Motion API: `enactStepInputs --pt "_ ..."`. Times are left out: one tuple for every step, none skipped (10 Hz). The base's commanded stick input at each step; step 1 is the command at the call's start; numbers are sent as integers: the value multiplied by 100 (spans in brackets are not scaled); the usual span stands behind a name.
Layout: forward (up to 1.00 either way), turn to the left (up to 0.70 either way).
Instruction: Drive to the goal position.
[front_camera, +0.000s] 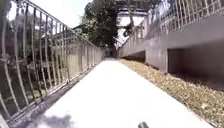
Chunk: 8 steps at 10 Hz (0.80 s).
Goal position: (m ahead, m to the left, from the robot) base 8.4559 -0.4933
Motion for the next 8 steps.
enactStepInputs --pt "50 0" --pt "50 0" --pt "50 0" --pt "50 0" --pt "50 0" --pt "50 0" --pt "50 0" --pt "50 0"
